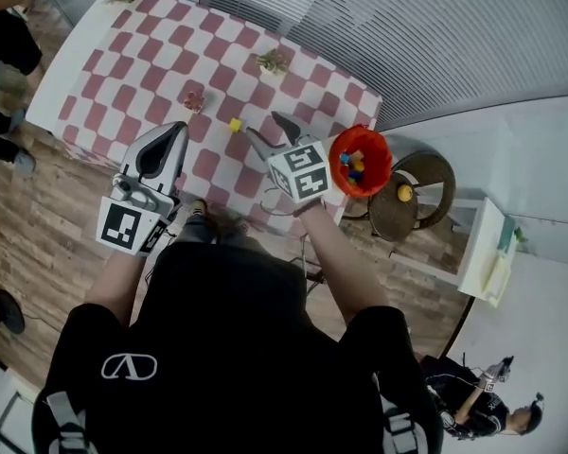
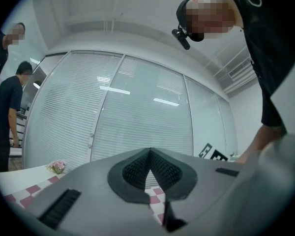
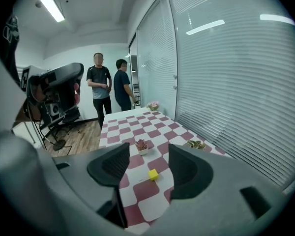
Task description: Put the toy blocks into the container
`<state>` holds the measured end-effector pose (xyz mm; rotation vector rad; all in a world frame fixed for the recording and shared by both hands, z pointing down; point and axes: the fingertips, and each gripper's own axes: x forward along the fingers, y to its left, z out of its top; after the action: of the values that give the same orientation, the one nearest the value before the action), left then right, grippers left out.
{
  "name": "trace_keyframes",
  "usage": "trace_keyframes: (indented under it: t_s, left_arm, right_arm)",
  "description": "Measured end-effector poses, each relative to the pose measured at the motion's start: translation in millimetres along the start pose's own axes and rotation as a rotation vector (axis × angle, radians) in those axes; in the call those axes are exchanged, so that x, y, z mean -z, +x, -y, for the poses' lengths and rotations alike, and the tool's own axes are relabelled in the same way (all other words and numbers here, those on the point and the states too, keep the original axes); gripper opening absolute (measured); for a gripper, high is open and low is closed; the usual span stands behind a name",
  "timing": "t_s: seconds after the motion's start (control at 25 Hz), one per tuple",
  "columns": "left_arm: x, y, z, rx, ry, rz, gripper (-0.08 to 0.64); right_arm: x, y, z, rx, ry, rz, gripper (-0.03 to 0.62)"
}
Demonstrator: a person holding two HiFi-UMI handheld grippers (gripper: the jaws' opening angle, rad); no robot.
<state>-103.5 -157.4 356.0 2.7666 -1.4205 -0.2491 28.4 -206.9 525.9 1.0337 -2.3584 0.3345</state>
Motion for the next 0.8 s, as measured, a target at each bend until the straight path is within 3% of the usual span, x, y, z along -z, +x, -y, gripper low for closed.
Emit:
trace_keyframes:
  t_s: [0.24,0.52,0.8]
  left_arm:
    - [2,-12,-9,-0.032,-0.005,0.003,0.005]
    - [7,-32,-23,-0.084,-0.002,-0.012,0.005]
    - [18,-50,-38,-0.132,-0.004,-0.038,0.005]
  right_arm:
    - [32,64,-6,-0.118,-0.113,-0.22,0.255]
    - [103,126,-4,-0.197,-0.172,-0.504,0.279]
    - [131,159,-1,-0.241,-0.246,-0.654,0.278]
